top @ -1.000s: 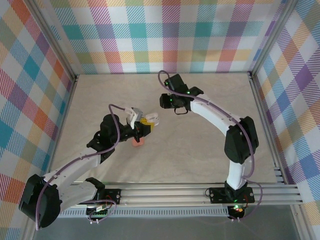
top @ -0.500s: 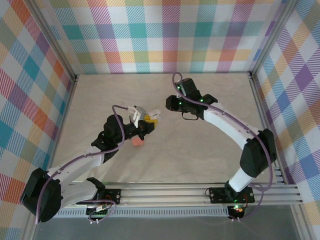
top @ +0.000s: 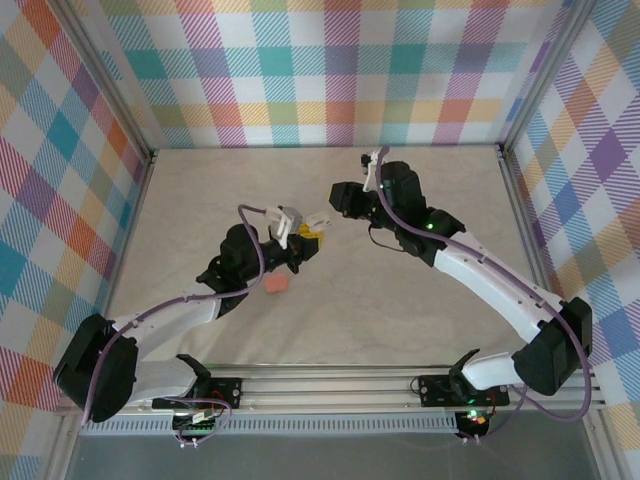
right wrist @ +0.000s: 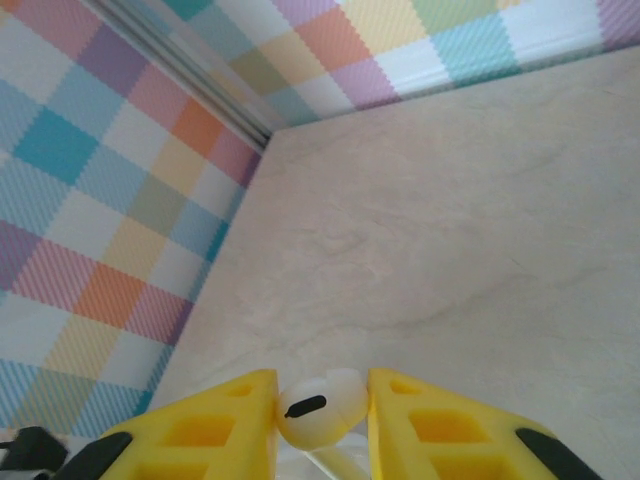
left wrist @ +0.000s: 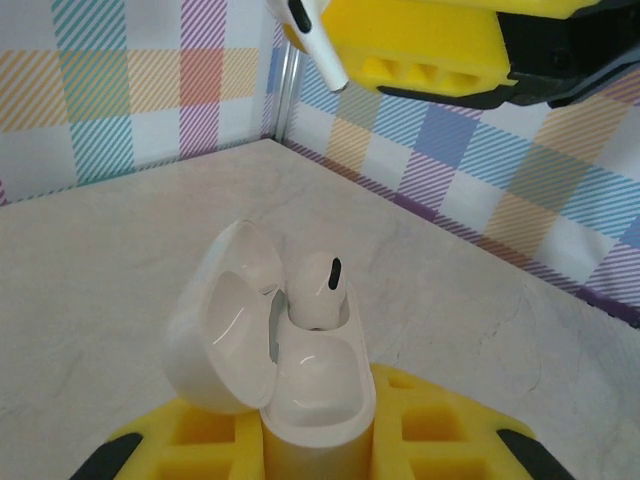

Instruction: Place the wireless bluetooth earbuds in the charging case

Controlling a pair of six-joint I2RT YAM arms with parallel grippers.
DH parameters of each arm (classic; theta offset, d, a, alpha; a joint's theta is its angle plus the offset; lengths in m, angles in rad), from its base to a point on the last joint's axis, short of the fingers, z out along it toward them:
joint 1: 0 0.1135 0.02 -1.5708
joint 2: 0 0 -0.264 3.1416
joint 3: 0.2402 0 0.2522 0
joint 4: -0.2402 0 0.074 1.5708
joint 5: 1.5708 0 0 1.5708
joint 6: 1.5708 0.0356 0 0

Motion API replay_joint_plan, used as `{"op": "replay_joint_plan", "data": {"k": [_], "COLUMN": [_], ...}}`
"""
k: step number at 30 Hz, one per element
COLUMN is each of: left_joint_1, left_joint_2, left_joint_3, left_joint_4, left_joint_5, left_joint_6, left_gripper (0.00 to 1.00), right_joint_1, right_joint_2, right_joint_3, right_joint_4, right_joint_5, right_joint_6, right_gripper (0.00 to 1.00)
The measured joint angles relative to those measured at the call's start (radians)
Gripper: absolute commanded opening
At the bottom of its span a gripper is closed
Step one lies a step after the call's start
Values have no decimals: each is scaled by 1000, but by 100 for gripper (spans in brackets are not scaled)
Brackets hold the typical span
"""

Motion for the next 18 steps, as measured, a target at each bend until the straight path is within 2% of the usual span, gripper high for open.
{"op": "replay_joint_plan", "data": {"k": [6,18], "left_joint_1": [-16,-44], "left_joint_2": [18,63], "left_joint_3": [31,52], "left_joint_4": [22,66], "left_joint_5": [-16,-92], "left_joint_6": [0,-19], "left_gripper": [0,0], "right_joint_1": [34,69], "right_joint_2": [-2,-8], "right_joint_3": [-42,-63], "right_joint_4": [95,165], "right_joint_5": [-16,-15], "right_joint_6": [5,23], "right_gripper": [28,27]}}
